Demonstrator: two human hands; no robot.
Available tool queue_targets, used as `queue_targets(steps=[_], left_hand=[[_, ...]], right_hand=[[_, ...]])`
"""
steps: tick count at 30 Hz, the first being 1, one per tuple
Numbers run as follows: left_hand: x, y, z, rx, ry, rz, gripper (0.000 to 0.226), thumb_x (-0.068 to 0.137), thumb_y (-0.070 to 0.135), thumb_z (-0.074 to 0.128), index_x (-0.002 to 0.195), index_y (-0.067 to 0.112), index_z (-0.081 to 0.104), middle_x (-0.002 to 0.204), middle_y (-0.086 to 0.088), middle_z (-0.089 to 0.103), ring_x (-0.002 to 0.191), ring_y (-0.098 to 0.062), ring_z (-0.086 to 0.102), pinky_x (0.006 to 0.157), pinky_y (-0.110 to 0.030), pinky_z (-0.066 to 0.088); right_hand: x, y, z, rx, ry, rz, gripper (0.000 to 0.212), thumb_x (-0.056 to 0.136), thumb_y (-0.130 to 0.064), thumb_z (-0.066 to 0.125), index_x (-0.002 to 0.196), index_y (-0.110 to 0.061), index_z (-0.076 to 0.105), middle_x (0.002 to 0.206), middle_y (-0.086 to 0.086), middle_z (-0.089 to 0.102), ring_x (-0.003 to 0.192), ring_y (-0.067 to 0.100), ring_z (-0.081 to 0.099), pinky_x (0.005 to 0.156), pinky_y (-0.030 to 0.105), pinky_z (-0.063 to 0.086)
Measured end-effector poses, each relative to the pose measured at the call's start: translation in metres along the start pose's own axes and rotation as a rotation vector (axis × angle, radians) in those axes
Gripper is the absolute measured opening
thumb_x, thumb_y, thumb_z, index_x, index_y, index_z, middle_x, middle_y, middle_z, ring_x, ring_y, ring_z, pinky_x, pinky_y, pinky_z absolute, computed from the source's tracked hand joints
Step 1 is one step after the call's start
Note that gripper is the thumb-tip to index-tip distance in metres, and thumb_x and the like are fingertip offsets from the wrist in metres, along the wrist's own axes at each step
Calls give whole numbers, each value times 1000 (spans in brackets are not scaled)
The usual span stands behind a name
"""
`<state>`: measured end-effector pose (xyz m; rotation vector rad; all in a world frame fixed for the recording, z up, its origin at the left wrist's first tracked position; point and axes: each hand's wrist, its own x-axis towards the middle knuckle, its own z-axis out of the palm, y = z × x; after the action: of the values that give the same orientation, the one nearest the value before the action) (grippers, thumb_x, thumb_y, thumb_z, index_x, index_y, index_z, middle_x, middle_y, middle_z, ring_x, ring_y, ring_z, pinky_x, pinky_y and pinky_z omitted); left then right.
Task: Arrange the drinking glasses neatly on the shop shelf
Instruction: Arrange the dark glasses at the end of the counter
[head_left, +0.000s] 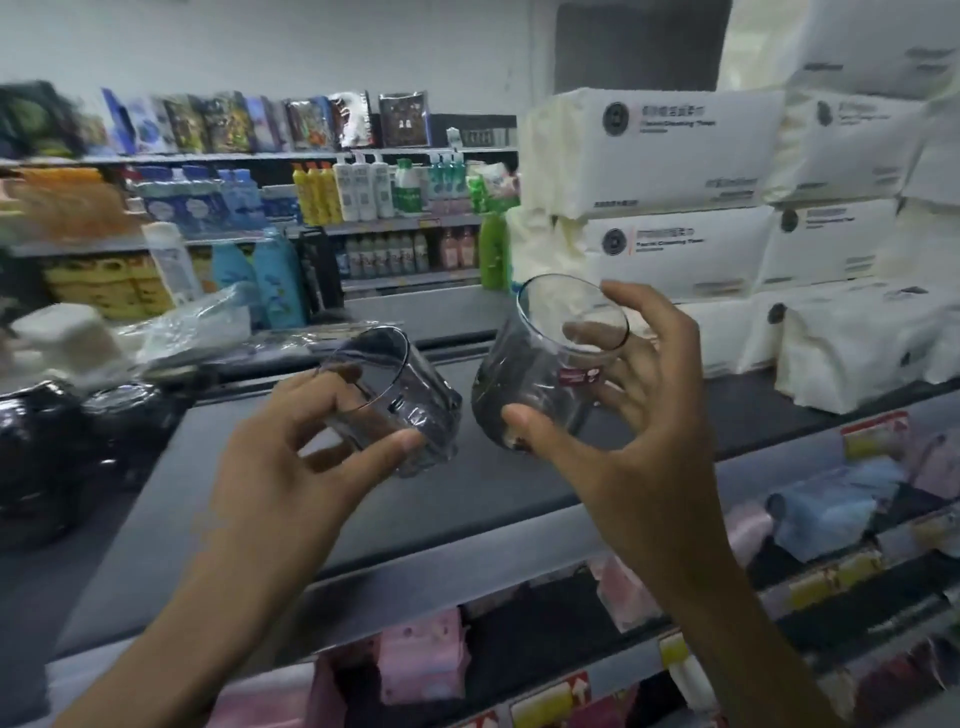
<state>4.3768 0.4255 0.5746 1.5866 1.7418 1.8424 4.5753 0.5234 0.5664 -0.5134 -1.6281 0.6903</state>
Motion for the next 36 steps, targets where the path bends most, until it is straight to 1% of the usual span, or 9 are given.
queue_targets(steps=[3, 5, 7, 9, 12, 17, 21, 31, 36], left_hand=[[-39, -8, -69, 47, 144, -69, 26, 54, 43, 87, 67, 26, 72, 118, 15, 71, 118, -4, 66, 86, -26, 57], [-64, -13, -113, 87, 207, -92, 32, 52, 42, 95, 70, 27, 73, 125, 21, 68, 124, -5, 63, 89, -30, 56], [-90, -18, -156, 114, 260, -122, 26, 54, 47, 86, 70, 31, 74, 129, 24, 66, 124, -3, 63, 89, -31, 52], [-112, -27, -198, 132, 306, -142, 20, 55, 47, 79, 69, 34, 74, 129, 26, 66, 123, 0, 63, 89, -27, 54], [-139, -44, -256, 170, 326, -162, 18, 57, 45, 80, 72, 35, 76, 128, 27, 65, 123, 0, 62, 88, -17, 55], [-165, -72, -319, 185, 331, -182, 23, 57, 51, 78, 71, 33, 74, 126, 29, 65, 123, 5, 60, 90, -22, 56], [-172, -81, -347, 187, 268, -153, 16, 62, 43, 81, 74, 35, 75, 127, 31, 63, 124, 7, 58, 96, -34, 54], [-162, -79, -364, 96, 191, -115, 22, 61, 49, 79, 74, 31, 75, 122, 38, 61, 120, 6, 60, 94, -31, 54], [-154, -76, -359, 66, 226, -139, 23, 55, 46, 82, 71, 30, 76, 119, 36, 63, 115, 10, 61, 83, -7, 50]], right_hand=[[-20, -23, 56, 157, -132, 44, 98, 64, -12, 94, 145, -32, 43, 129, 5, 67, 121, 25, 65, 101, 45, 54], [-34, -40, 92, 246, -174, 50, 101, 59, -16, 93, 145, -34, 42, 126, 8, 69, 118, 29, 68, 100, 53, 54], [-51, -60, 131, 290, -217, 72, 103, 57, -26, 96, 144, -38, 41, 125, 7, 70, 117, 29, 68, 99, 57, 54], [-69, -79, 168, 318, -249, 97, 105, 55, -39, 97, 144, -38, 41, 126, 5, 69, 118, 28, 68, 97, 56, 55], [-93, -101, 220, 343, -289, 155, 99, 56, -31, 93, 141, -38, 44, 125, -1, 69, 119, 24, 68, 100, 51, 54], [-117, -119, 290, 237, -354, 231, 91, 63, -20, 93, 140, -33, 46, 117, -13, 68, 112, 5, 68, 97, 26, 56], [-126, -111, 332, 131, -338, 273, 82, 68, -23, 93, 136, -34, 48, 117, -13, 68, 109, 3, 68, 97, 32, 57], [-122, -94, 387, -96, -290, 261, 87, 68, -30, 95, 139, -32, 45, 115, -23, 61, 108, -2, 64, 96, 33, 58], [-124, -89, 392, -134, -311, 271, 93, 71, -34, 94, 147, -32, 41, 116, -25, 59, 107, -9, 59, 101, 33, 55]])
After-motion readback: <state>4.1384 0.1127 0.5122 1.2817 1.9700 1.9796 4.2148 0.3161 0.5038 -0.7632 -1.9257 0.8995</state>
